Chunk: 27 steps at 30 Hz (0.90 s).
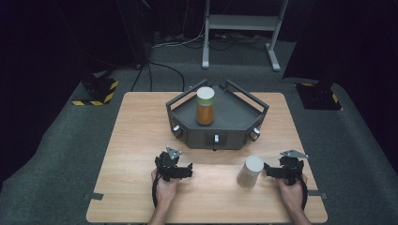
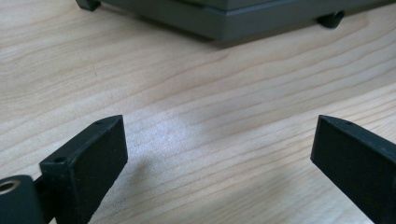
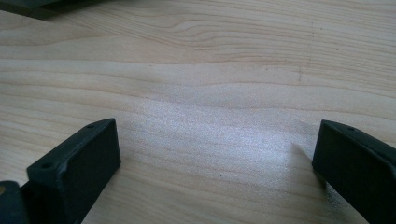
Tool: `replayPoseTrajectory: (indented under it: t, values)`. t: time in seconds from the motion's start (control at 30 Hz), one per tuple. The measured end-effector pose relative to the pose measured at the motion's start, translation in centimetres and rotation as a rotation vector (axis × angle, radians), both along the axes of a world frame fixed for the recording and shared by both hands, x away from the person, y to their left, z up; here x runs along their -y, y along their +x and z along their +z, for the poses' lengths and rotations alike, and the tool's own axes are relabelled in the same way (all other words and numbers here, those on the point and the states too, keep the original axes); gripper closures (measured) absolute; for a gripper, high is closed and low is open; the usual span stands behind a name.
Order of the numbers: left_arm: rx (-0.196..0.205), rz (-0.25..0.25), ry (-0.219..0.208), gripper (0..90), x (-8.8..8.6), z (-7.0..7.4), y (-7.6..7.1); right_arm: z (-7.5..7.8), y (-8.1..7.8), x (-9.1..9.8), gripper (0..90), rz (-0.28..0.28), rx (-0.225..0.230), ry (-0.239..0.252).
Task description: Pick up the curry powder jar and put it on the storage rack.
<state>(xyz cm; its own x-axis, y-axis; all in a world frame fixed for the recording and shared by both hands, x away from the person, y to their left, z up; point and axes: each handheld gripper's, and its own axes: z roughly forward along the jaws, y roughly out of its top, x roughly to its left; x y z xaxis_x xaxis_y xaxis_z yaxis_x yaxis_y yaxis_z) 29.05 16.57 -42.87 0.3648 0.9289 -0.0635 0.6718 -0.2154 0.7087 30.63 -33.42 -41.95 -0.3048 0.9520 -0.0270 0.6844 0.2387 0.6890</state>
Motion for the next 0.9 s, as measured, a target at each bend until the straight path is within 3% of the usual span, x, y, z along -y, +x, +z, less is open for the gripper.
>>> replayPoseTrajectory:
  t: [0.37, 0.47, 0.9]
  values:
    - [0.019, 0.019, 0.017, 2.8, 0.45, -0.76, 0.05, 0.0, 0.0, 0.0, 0.0, 0.0, 0.0, 0.0]
    - [-0.008, 0.024, 0.029, 2.1, 0.67, -0.59, 0.74, 0.0, 0.0, 0.0, 0.0, 0.0, 0.0, 0.0]
    - [-0.004, 0.028, 0.036, 1.8, 0.83, -0.61, 0.69, 0.0, 0.01, 0.0, 0.0, 0.001, 0.0, 0.0]
